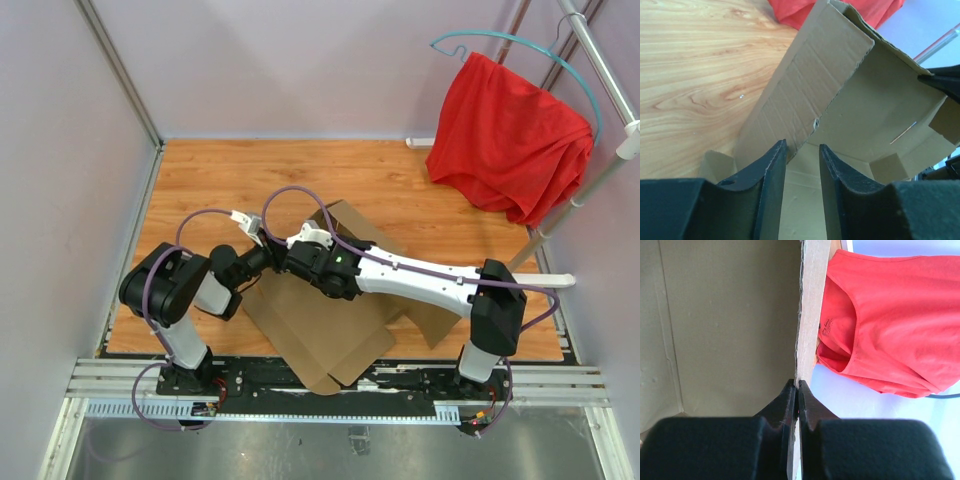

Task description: Fold the paper box

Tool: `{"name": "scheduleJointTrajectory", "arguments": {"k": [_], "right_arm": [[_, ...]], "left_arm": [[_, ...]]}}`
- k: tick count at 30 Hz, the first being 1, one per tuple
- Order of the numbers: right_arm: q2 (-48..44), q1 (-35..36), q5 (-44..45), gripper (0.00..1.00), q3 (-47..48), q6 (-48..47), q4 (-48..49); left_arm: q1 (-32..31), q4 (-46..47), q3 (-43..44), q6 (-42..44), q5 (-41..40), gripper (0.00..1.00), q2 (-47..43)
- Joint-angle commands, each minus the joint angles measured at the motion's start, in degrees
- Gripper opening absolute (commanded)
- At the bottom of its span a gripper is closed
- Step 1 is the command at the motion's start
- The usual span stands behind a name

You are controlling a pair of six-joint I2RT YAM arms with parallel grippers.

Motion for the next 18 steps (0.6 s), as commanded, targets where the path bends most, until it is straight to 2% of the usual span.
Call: {"name": "scheduleJointTrajectory", "arguments": {"k": [1,6,13,18], "right_arm": [[0.4,1.2,-0.8,0.01,-0.4,2.8,-1.2],[0.4,1.8,-0.8,0.01,0.1,3.0,-1.9],[0.3,1.9,-0.9,0.01,-0.6,3.5,-2.2],[-0.1,1.9,-1.4,0.01,-0.9,4.0,-2.2]], "left_arm": [[-0.6,17.2,-1.7,1.0,1.1,0.39,-2.2],[-0.6,17.3,-3.4,3.0,-0.1,0.44,-2.5],[-0.6,17.3,-1.1,3.9,0.1,0.44,-0.4],[-0.3,17.4,-1.5,3.5,1.8,0.52,-0.5]]}}
